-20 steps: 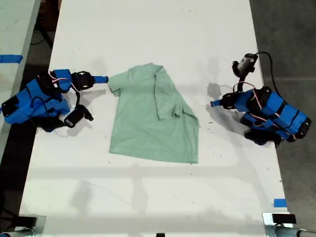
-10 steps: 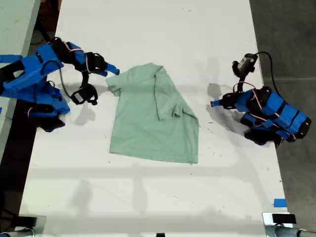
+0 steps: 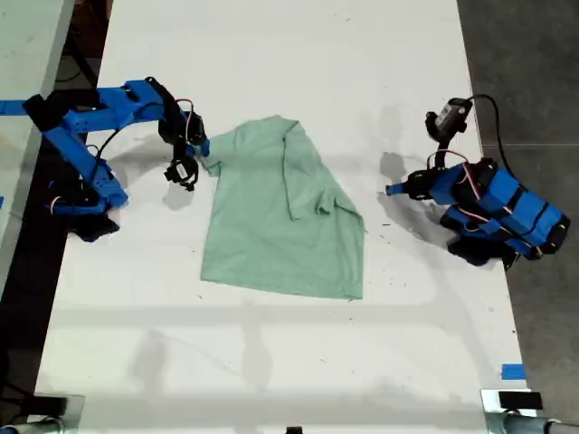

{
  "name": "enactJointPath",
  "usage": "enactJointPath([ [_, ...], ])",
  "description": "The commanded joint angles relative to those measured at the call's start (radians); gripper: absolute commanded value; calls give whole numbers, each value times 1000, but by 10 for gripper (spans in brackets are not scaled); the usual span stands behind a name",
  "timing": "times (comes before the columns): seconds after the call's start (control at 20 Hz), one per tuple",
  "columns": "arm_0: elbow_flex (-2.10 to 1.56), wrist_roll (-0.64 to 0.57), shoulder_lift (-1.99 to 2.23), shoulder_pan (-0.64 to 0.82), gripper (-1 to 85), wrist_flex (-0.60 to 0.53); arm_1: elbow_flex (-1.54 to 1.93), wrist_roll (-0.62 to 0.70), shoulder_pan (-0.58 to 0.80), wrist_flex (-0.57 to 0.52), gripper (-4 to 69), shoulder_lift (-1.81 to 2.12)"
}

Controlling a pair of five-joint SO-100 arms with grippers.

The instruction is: Fold t shirt

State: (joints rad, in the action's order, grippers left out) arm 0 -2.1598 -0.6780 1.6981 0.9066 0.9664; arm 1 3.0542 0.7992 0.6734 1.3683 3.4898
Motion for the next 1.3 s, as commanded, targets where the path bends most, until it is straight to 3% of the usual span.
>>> enactJointPath([
  [0.0,58,-14,-101,-9,-2,-37,40,17,0,-5,93,14],
  [0.15,141,9,-71,-84,-2,49,40,17,0,-5,93,14],
  [0.4,451,80,57,-218,-2,396,40,17,0,-5,93,14],
  [0.5,614,91,26,-285,-2,468,40,17,0,-5,93,14],
  [0.8,1124,149,-310,-565,-2,514,40,17,0,-5,93,14],
  [0.9,1204,150,-417,-623,-2,474,40,17,0,-5,93,14],
  [0.95,1204,146,-449,-641,15,448,40,17,0,-5,93,14],
  [1.0,1204,126,-483,-658,117,422,40,17,0,-5,93,14],
  [1.1,1203,117,-494,-658,196,422,40,17,0,-5,93,14],
  [1.2,1167,123,-370,-597,154,460,40,17,0,-5,93,14],
  [1.25,1121,129,-255,-551,59,477,40,17,0,-5,93,14],
])
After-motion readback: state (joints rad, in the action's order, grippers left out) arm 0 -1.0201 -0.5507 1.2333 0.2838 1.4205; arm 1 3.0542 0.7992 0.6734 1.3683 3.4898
